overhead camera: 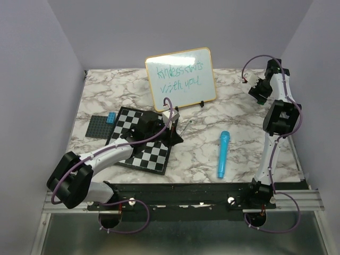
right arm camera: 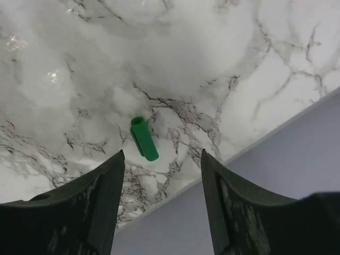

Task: Write a sentence on the whiteboard
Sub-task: Pick up the pen cap from the corner of the board.

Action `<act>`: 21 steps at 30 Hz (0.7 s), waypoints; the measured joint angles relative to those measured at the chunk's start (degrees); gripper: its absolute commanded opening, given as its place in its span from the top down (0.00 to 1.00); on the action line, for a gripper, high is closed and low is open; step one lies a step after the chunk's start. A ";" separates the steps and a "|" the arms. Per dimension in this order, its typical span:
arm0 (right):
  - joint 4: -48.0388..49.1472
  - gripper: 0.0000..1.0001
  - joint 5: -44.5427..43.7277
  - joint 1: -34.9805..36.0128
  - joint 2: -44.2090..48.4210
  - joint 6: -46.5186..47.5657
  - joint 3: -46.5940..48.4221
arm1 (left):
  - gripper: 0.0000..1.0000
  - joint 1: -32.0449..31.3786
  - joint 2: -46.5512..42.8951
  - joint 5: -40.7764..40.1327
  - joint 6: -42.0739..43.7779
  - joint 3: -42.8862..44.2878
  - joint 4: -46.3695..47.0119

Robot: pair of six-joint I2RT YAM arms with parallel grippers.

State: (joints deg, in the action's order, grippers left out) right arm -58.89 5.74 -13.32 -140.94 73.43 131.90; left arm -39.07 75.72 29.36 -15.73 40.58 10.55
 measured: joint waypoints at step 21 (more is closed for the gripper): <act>-5.55 0.41 1.53 -0.94 -5.51 3.13 4.92 | 1.00 0.72 1.22 1.11 -0.17 2.16 -1.20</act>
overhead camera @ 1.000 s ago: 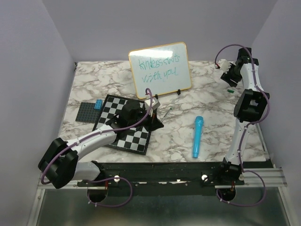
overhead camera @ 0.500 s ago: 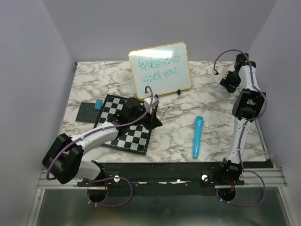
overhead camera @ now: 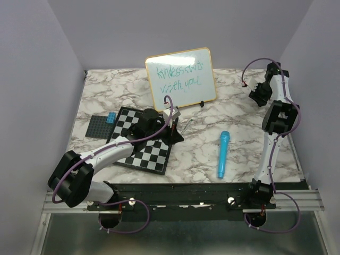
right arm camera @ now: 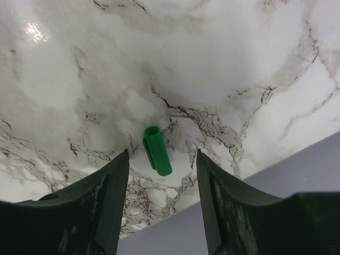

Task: Write a sentence on the whiteboard
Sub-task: Pick up the pen cap from the corner of the board.

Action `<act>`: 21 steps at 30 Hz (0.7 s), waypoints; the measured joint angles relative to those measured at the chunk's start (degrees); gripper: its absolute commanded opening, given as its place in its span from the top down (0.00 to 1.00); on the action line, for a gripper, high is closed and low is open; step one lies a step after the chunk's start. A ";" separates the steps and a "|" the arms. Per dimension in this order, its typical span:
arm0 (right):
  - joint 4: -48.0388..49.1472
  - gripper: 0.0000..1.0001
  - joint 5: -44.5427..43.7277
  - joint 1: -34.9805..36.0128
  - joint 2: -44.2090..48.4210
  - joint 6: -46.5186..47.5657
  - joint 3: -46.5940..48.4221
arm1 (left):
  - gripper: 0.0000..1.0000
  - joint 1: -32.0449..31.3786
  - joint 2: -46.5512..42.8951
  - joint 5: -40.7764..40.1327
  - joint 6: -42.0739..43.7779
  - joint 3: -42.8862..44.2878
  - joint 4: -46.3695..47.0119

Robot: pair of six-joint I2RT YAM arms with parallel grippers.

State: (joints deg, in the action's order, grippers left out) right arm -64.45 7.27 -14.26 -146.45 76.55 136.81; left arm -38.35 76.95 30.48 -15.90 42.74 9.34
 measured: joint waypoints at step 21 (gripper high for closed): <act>-6.86 0.73 3.08 -0.44 0.72 1.33 -2.03 | 1.00 0.04 -2.03 0.02 -0.46 0.00 -1.77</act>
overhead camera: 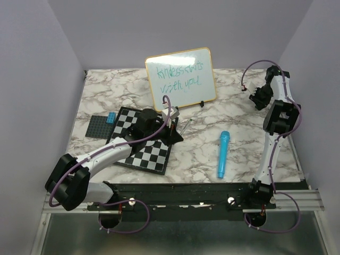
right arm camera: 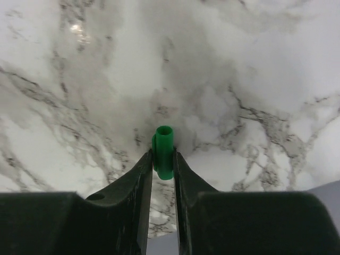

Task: Write a sentence on the whiteboard
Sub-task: Pick up the pen cap from the corner of the board.

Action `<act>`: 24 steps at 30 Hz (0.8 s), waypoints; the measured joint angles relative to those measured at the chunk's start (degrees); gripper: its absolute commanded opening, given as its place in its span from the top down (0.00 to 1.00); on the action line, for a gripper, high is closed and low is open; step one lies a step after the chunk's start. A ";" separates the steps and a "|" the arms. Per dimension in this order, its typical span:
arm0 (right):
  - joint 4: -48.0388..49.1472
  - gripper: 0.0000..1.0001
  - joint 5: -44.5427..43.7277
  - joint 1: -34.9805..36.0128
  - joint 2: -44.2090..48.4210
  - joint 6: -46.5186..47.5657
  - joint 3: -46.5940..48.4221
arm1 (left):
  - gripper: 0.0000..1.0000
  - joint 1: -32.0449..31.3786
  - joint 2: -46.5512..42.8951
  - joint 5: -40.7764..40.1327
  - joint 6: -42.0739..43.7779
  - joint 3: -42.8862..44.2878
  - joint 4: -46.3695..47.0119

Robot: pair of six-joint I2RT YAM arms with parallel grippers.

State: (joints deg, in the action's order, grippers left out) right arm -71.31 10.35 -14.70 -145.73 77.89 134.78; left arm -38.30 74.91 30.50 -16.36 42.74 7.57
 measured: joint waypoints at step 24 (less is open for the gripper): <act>13.18 0.75 1.86 9.11 26.93 -16.96 -46.82 | 1.00 -0.02 -1.09 1.14 -16.68 -10.03 19.02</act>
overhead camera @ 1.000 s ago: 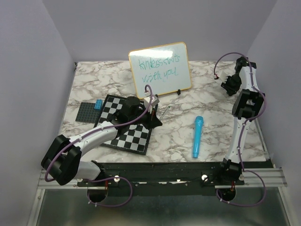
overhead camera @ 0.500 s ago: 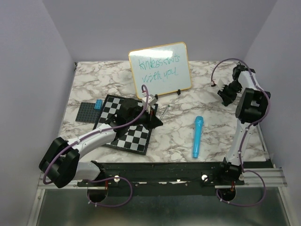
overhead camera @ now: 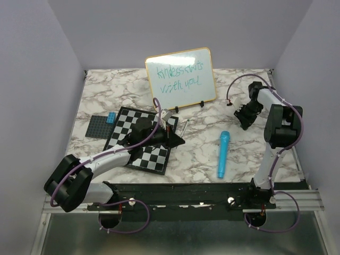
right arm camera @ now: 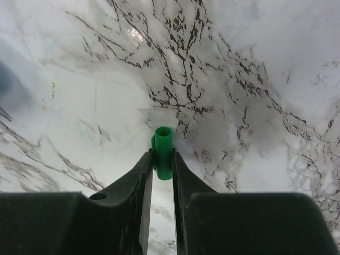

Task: Write a sentence on the whiteboard
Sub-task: Pick up the pen cap from the corner of the board.

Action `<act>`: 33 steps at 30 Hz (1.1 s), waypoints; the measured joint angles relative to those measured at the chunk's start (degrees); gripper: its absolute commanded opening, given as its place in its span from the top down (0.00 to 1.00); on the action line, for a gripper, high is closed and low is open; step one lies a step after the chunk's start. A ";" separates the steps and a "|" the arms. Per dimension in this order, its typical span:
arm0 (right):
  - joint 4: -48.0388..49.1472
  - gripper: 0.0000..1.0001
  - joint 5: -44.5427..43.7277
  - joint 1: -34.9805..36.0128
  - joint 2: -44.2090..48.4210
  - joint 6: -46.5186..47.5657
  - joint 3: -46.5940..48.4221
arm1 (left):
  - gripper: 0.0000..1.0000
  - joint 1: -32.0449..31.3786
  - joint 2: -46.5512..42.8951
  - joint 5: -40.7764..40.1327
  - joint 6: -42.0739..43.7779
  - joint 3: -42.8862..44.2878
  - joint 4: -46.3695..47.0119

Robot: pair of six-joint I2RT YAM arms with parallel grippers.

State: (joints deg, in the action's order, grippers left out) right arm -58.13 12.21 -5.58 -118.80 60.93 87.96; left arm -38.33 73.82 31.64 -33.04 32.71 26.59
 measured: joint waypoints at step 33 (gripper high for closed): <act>4.52 0.78 12.52 1.95 11.10 -11.39 -4.42 | 1.00 0.00 -6.01 -3.93 -6.99 -5.84 6.12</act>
State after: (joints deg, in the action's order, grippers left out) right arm -53.60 24.73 -3.64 -107.70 49.54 83.55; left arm -38.33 67.81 27.70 -40.03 26.87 32.71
